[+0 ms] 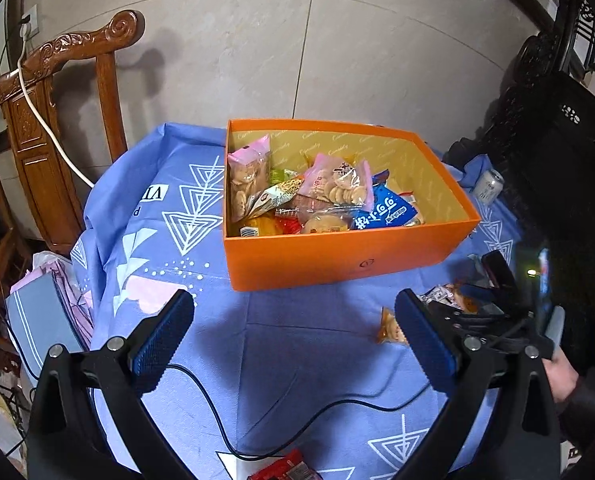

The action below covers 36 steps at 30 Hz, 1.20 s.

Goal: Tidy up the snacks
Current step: 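Grasp the green packet with the right gripper while the left grasps a bread pack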

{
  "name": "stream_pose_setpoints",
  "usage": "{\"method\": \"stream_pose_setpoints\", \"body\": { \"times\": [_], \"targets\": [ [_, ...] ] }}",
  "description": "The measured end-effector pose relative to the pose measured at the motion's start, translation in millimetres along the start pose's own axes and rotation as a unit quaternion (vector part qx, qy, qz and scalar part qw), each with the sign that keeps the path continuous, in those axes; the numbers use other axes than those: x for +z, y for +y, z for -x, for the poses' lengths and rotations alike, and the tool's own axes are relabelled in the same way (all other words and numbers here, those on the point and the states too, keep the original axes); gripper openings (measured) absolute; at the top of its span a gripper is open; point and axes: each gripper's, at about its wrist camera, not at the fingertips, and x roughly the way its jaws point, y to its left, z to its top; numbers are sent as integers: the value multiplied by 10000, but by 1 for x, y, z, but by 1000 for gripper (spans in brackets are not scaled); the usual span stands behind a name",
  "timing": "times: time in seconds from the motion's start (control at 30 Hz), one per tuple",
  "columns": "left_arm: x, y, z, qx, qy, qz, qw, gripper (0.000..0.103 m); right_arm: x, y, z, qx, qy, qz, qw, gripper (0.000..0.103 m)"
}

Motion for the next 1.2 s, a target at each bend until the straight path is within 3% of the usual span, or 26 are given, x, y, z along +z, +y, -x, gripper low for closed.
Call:
{"method": "stream_pose_setpoints", "body": {
  "times": [0.17,0.23,0.27,0.37,0.57,0.73,0.83,0.97,1.03,1.2],
  "targets": [
    [0,2,-13,9,209,40,9998,99,-3,0,-27,-128,373,177,9991,63],
    [0,1,-18,-9,251,36,9997,99,-4,0,-29,-190,318,233,9990,55],
    [0,0,-19,-15,265,13,9996,99,-5,0,-29,-226,313,257,9989,41],
    [0,-4,-26,-23,305,-78,9995,99,-6,-5,-26,-288,247,158,9992,21],
    [-1,-18,-35,-215,322,-319,9987,99,-13,-14,-3,-135,-37,-286,9995,20],
    [-3,-55,-55,-644,152,-1092,9918,99,-25,-17,46,275,-524,-857,9946,20],
    [-8,-85,-68,-990,-13,-1921,9764,99,-36,-17,67,486,-609,-1061,9913,20],
    [-22,-120,-90,-1543,25,-3027,9405,99,-54,-12,87,562,-545,-1146,9903,20],
    [-31,-132,-101,-1871,104,-3384,9222,99,-66,-19,90,547,-441,-1210,9902,20],
    [-52,-150,-133,-2253,373,-3981,8884,99,-95,-24,91,487,-193,-1509,9872,20]
  ]
}}
